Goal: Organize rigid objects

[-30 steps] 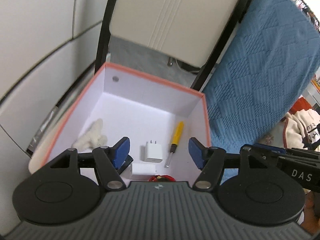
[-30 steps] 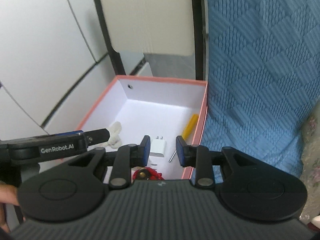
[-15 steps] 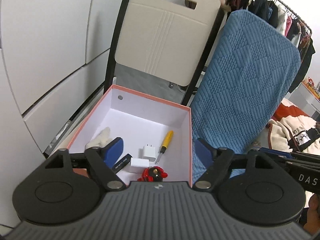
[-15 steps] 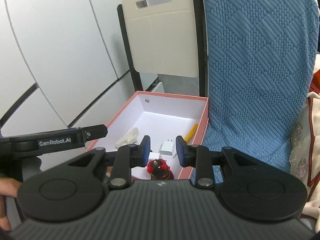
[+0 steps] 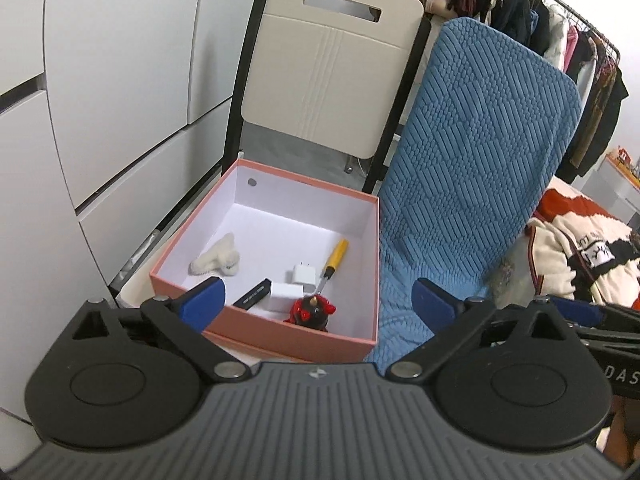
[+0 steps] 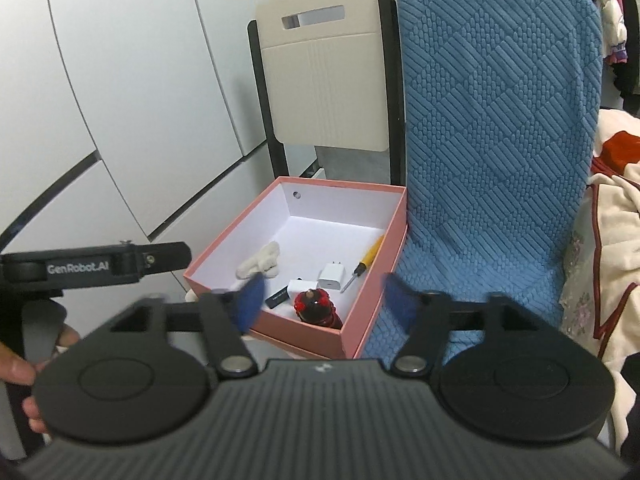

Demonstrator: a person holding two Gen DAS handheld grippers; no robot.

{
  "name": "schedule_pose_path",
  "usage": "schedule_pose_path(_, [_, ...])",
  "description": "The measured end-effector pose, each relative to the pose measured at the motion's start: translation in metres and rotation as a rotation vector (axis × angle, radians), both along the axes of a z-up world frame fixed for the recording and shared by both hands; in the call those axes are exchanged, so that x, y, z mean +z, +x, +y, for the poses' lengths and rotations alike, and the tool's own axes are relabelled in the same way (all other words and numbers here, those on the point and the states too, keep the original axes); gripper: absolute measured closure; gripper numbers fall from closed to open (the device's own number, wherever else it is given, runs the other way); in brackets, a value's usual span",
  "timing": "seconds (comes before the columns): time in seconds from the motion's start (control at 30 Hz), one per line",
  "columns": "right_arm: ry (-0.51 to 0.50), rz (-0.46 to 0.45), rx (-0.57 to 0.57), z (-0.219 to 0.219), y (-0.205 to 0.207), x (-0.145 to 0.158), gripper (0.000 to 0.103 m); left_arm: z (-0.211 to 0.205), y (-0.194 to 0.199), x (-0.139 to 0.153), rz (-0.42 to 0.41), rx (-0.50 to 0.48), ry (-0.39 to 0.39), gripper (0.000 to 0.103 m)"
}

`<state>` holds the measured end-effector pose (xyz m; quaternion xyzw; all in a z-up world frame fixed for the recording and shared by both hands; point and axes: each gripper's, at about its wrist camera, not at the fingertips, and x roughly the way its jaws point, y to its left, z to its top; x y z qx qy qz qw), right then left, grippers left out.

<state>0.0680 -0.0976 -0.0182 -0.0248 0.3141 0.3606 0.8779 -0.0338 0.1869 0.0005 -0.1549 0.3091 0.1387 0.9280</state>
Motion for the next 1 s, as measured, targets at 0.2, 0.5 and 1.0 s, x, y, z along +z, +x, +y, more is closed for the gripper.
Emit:
schedule_pose_path(0.2, [-0.014, 0.028, -0.013, -0.005, -0.005, -0.010, 0.018, -0.003, -0.018, -0.007, 0.006, 0.010, -0.001, 0.002])
schedule_pose_path(0.5, [-0.018, 0.040, -0.013, -0.012, -0.020, -0.025, 0.018, -0.005, -0.028, -0.013, 0.019, 0.019, 0.018, 0.002])
schedule_pose_path(1.0, [-0.015, 0.030, -0.023, -0.012, -0.021, -0.026, 0.018, -0.003, -0.029, -0.024, 0.058, 0.013, 0.004, 0.002])
